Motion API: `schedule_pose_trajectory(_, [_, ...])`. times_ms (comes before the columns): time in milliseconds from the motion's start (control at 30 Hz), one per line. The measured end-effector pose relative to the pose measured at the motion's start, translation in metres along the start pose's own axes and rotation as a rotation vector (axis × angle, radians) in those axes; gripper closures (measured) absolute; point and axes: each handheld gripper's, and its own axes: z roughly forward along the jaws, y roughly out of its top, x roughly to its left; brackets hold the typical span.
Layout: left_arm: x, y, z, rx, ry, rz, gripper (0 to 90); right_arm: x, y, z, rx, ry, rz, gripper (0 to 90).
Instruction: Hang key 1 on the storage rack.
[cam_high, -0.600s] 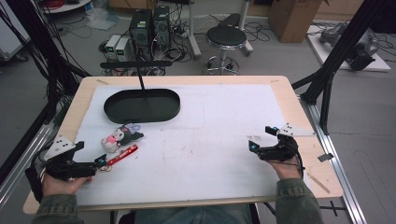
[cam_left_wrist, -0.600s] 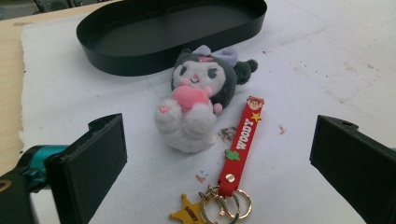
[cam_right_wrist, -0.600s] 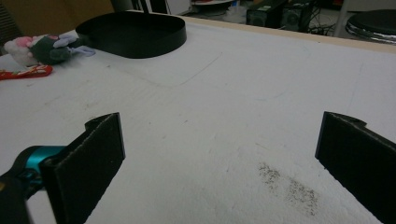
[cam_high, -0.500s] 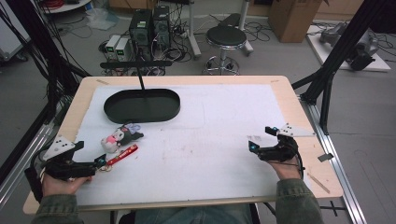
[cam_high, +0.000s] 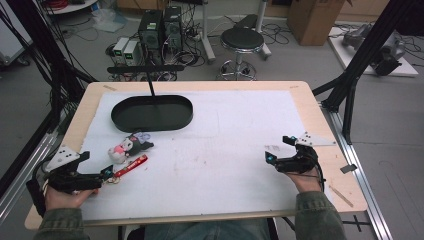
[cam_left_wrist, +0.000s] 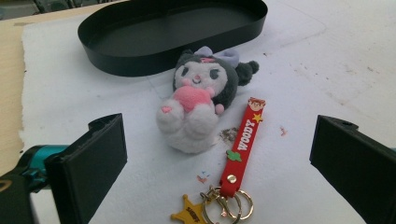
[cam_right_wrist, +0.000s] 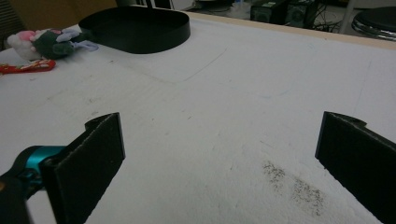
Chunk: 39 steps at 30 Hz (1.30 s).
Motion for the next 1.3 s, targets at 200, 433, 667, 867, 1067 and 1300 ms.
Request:
schedule_pose_trajectory(200, [0.000, 0.000, 0.001, 0.001, -0.002, -0.001, 4.2, 0.000, 0.000, 0.000, 0.000, 0.002, 0.000, 0.5])
schedule_pose_trajectory(433, [0.000, 0.000, 0.001, 0.003, -0.005, 0.000, 4.2, 0.001, 0.000, 0.001, 0.009, 0.006, -0.001, 0.5])
schedule_pose_trajectory(667, [-0.003, 0.002, 0.003, 0.007, -0.016, 0.014, 4.2, 0.001, 0.000, 0.002, 0.012, 0.008, -0.005, 0.5])
schedule_pose_trajectory(867, [-0.007, 0.006, 0.008, 0.016, -0.036, 0.024, 4.2, 0.002, -0.001, 0.004, 0.030, 0.015, -0.010, 0.5])
schedule_pose_trajectory(1067, [-0.011, 0.011, 0.014, 0.027, -0.050, 0.055, 4.2, 0.003, -0.001, 0.007, 0.048, 0.022, -0.024, 0.5])
schedule_pose_trajectory(1300, [-0.017, 0.015, 0.021, 0.045, -0.054, 0.081, 4.2, 0.004, -0.002, 0.009, 0.063, 0.028, -0.029, 0.5])
